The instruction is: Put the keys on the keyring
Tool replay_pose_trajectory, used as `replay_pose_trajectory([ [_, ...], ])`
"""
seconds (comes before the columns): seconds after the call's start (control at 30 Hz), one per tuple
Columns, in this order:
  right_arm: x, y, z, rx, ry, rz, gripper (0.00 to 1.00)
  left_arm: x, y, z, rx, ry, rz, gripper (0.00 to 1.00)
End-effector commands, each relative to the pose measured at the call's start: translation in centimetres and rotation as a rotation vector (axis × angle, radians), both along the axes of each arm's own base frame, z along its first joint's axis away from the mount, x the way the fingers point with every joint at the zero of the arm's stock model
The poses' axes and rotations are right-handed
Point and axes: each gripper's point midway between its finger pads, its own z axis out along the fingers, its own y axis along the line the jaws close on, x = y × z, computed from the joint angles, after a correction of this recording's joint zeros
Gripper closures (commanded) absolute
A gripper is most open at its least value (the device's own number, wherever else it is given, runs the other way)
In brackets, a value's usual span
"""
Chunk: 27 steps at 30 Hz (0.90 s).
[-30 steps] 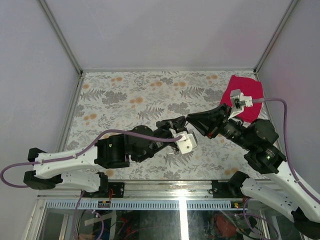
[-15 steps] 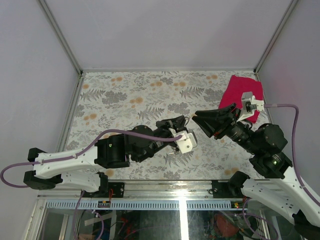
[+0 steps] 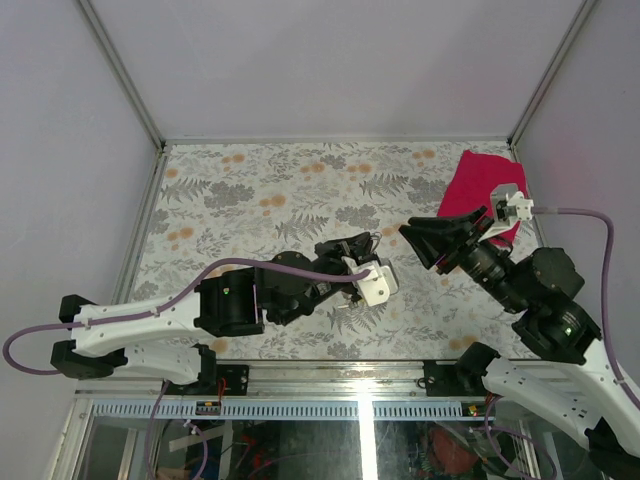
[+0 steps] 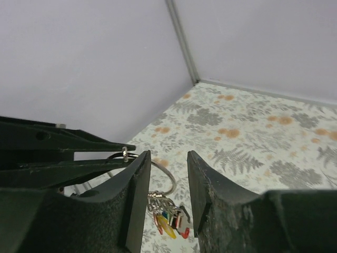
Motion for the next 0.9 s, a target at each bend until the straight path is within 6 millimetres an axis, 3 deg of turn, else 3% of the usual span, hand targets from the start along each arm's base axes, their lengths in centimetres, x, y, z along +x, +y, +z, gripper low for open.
replay_pose_trajectory([
  [0.0, 2.1, -3.1, -0.6, -0.080, 0.075, -0.204, 0.60, 0.4, 0.3, 2.3, -0.051, -0.026, 0.039, 1.00],
  [0.17, 4.0, -4.5, -6.7, -0.301, 0.298, -0.347, 0.60, 0.7, 0.7, 1.7, -0.029, -0.026, 0.064, 1.00],
  [0.27, 4.3, -4.0, -10.0, -0.393, 0.400, -0.352, 0.60, 0.8, 1.0, 1.4, -0.021, -0.019, 0.075, 1.00],
  [0.47, 4.4, -0.6, -16.4, -0.521, 0.594, -0.238, 0.59, 0.9, 1.8, 1.2, -0.022, -0.014, 0.100, 1.00],
  [0.63, 3.1, 3.0, -22.1, -0.570, 0.755, -0.047, 0.58, 0.9, 2.5, 1.0, -0.024, -0.005, 0.113, 1.00],
  [0.87, 3.3, 5.1, -27.0, -0.624, 0.830, 0.033, 0.58, 1.0, 3.2, 0.6, -0.026, 0.011, 0.135, 1.00],
])
